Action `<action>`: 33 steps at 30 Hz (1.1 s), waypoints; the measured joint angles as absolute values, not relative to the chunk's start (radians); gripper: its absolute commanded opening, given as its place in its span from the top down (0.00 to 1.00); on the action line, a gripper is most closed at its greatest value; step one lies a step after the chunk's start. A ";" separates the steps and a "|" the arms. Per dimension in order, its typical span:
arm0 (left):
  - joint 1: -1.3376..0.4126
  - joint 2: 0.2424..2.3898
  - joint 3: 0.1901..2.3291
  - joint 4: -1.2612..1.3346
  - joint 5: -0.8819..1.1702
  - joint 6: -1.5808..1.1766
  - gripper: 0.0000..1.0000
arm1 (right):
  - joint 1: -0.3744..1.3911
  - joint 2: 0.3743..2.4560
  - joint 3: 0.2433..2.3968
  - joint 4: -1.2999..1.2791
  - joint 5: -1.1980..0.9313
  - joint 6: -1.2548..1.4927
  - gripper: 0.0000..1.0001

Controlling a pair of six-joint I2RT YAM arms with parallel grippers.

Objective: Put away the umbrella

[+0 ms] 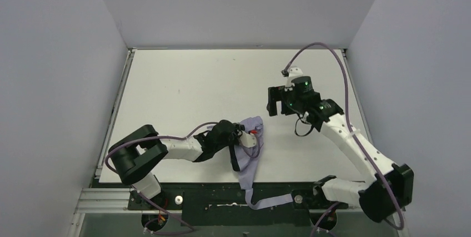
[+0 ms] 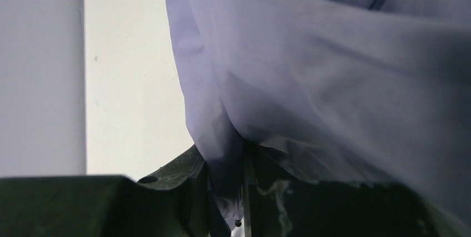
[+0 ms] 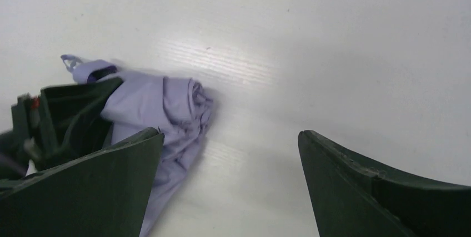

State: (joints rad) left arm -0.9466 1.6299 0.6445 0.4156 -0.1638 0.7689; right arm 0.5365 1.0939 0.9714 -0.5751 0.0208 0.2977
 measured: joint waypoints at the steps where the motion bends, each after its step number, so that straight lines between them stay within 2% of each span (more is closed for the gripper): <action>1: -0.966 1.632 0.627 0.452 -0.183 0.794 1.00 | 0.480 1.154 1.003 -0.560 -0.046 0.268 0.01; 6: -1.044 1.677 0.560 0.631 -0.265 0.908 1.00 | 0.316 1.393 1.136 -0.538 -0.317 0.138 0.01; 13: -1.079 1.702 0.522 0.738 -0.318 0.987 1.00 | 0.323 1.592 1.224 -0.593 -0.598 0.004 0.00; 23: -1.086 1.702 0.504 0.772 -0.321 1.023 1.00 | 0.329 1.776 1.214 -0.696 -0.787 -0.127 0.00; 28: -1.087 1.705 0.504 0.776 -0.321 1.030 1.00 | 0.335 1.791 1.186 -0.696 -0.854 -0.139 0.04; 33: -1.088 1.706 0.504 0.775 -0.321 1.033 1.00 | 0.348 1.890 1.204 -0.719 -0.891 -0.169 0.10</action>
State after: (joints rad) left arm -1.0878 1.7061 0.5037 0.7746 -0.3206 1.0328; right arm 0.3485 1.8896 1.2037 -0.7189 -0.8913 -0.1692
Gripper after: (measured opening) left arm 0.154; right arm 0.935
